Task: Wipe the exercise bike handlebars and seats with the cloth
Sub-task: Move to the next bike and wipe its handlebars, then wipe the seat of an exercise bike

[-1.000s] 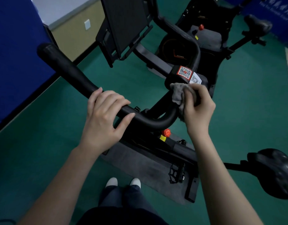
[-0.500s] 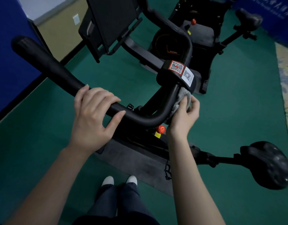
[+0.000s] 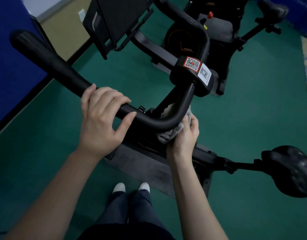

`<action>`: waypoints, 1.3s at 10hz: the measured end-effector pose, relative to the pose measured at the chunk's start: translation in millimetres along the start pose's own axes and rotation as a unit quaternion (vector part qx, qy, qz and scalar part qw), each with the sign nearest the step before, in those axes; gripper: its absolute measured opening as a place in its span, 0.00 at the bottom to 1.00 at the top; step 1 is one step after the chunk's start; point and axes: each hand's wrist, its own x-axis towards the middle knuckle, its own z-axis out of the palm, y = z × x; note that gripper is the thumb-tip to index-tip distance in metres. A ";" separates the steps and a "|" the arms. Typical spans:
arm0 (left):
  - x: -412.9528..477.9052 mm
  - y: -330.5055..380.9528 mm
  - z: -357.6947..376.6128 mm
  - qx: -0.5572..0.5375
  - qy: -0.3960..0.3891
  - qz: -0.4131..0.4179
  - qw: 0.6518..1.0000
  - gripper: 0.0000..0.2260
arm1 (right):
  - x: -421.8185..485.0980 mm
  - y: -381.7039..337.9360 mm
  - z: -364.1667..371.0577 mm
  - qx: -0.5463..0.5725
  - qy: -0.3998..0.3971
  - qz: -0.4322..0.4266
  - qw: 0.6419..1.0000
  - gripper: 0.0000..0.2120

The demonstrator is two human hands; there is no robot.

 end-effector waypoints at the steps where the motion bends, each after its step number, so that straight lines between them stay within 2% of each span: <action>1: 0.0 -0.1 0.4 0.001 0.000 0.001 1.000 0.15 | -15.8 7.5 -1.5 0.017 0.001 0.008 1.000 0.07; 4: -0.7 -1.3 2.6 0.007 0.015 0.010 1.000 0.15 | -59.6 34.2 12.7 0.000 0.054 -0.042 0.998 0.05; 7: -2.5 -5.6 -0.6 0.029 -0.002 0.030 0.999 0.16 | -93.3 47.8 23.0 -0.065 0.001 -0.055 0.996 0.06; 9: -1.7 -4.6 -9.4 0.023 -0.028 0.035 0.999 0.17 | -96.2 33.7 -8.7 -0.149 -0.056 -0.105 0.982 0.08; 10: -2.6 -0.8 -15.9 0.002 -0.040 0.046 0.998 0.17 | -92.8 23.0 -31.5 -0.181 -0.034 -0.131 0.974 0.09; 11: -8.1 6.2 -23.7 -0.014 -0.043 0.064 0.997 0.16 | -89.4 13.7 -52.0 -0.191 -0.006 -0.143 0.971 0.03; 13: -40.0 26.1 -30.3 -0.044 -0.082 0.099 0.991 0.16 | -91.8 0.6 -75.6 -0.213 -0.003 -0.140 0.967 0.06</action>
